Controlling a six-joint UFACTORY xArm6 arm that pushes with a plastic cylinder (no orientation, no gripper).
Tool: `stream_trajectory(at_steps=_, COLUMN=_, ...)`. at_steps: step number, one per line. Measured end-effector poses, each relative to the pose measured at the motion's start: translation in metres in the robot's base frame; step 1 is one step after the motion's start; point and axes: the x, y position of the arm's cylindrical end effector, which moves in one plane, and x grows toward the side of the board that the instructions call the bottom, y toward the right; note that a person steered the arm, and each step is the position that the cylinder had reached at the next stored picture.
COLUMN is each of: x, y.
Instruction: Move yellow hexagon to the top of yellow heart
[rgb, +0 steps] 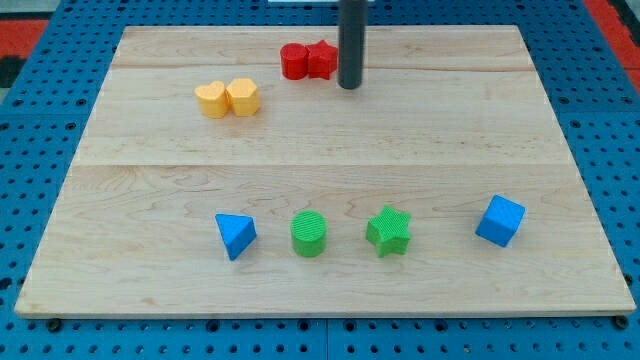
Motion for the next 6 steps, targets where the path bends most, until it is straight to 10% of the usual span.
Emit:
stream_trajectory(at_steps=4, x=0.048, y=-0.163)
stream_trajectory(at_steps=6, x=0.034, y=-0.099)
